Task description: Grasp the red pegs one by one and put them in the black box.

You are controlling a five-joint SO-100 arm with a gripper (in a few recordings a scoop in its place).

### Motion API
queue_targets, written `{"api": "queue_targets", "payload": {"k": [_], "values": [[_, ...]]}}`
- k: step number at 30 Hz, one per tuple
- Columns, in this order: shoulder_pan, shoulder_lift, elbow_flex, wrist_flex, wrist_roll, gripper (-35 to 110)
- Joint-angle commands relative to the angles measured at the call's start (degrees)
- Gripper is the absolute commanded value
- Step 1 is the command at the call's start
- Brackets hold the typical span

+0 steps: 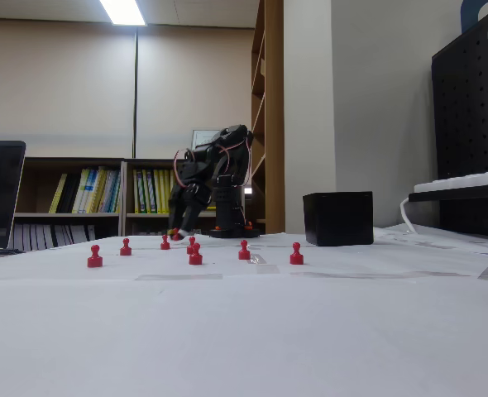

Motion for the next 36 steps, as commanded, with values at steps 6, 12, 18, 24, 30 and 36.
{"api": "queue_targets", "payload": {"k": [6,12,18,24,30,36], "values": [[-26.72,-0.79,22.24,23.82,-16.79,0],[-45.35,9.14,40.96,28.39,-31.2,0],[-58.97,18.19,51.42,29.18,-38.85,0],[-66.53,28.13,54.23,26.37,-43.33,0],[-70.05,33.84,54.05,22.5,-45.97,0],[-70.49,34.45,53.79,21.88,-46.58,14]]}}
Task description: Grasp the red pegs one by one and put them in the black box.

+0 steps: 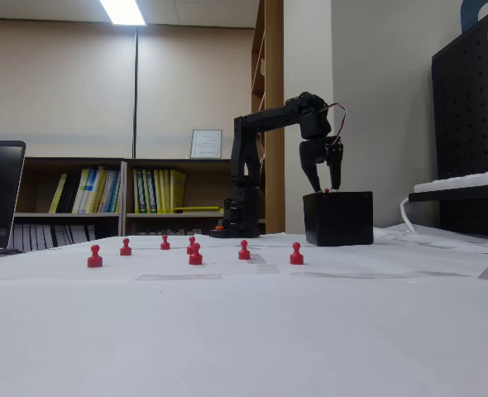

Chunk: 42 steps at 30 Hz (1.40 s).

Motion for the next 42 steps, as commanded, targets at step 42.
{"api": "queue_targets", "payload": {"k": [42], "values": [[68.73,-26.72,-70.75,-75.76,52.47,18]]}}
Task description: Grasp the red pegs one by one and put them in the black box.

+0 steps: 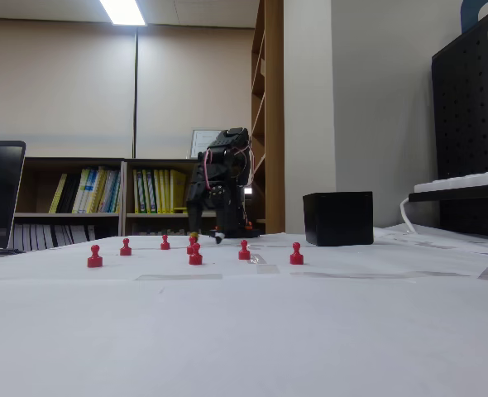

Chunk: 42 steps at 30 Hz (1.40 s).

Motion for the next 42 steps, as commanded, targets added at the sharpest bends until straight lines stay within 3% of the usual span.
{"api": "queue_targets", "payload": {"k": [1,22,42], "values": [[2.02,4.39,1.23,-8.53,-1.49,18],[4.83,20.65,2.2,-30.32,-2.2,17],[6.24,26.63,6.68,-32.34,-2.55,15]]}}
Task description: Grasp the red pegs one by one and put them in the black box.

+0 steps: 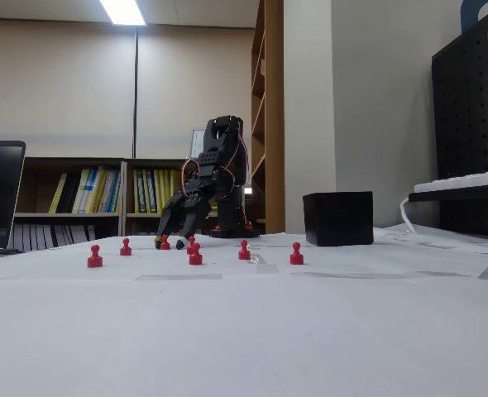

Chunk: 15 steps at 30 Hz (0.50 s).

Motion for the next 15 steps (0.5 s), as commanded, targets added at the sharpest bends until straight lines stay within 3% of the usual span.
{"api": "queue_targets", "payload": {"k": [1,15], "values": [[1.14,1.05,2.11,-1.32,-0.7,14],[1.67,2.11,2.46,-4.31,-1.32,6]]}}
